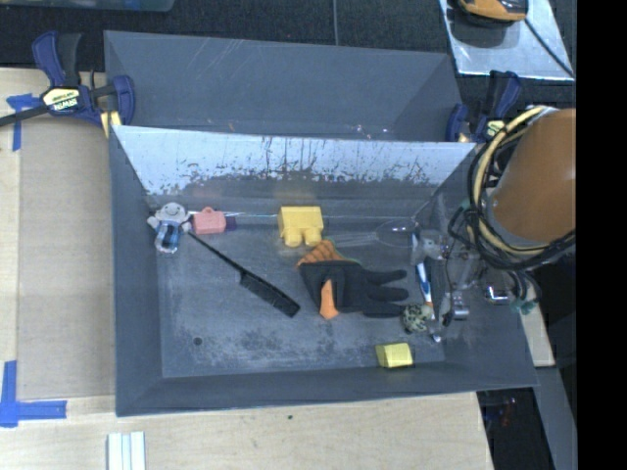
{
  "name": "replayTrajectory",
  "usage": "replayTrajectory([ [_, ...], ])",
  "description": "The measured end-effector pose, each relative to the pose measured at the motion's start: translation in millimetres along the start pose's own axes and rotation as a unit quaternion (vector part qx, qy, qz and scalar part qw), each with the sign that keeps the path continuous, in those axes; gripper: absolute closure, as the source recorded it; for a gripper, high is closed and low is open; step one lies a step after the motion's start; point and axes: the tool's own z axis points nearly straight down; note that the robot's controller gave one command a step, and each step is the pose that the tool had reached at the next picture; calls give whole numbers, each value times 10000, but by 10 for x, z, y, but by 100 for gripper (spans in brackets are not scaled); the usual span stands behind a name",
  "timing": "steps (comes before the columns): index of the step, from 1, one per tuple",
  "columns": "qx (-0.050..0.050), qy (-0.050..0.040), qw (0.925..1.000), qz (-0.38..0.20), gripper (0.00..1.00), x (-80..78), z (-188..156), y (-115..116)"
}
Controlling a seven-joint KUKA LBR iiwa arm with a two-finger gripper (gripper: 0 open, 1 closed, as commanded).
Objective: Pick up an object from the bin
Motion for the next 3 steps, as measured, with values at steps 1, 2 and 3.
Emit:
replayTrajectory([
  [1, 4, -26, 10000, -11, 0, -14, -21, 3],
  [2, 1, -42, 9975, 701, 0, -252, 507, -16],
  [3, 10, -81, 9981, 605, 0, -526, 589, -160],
])
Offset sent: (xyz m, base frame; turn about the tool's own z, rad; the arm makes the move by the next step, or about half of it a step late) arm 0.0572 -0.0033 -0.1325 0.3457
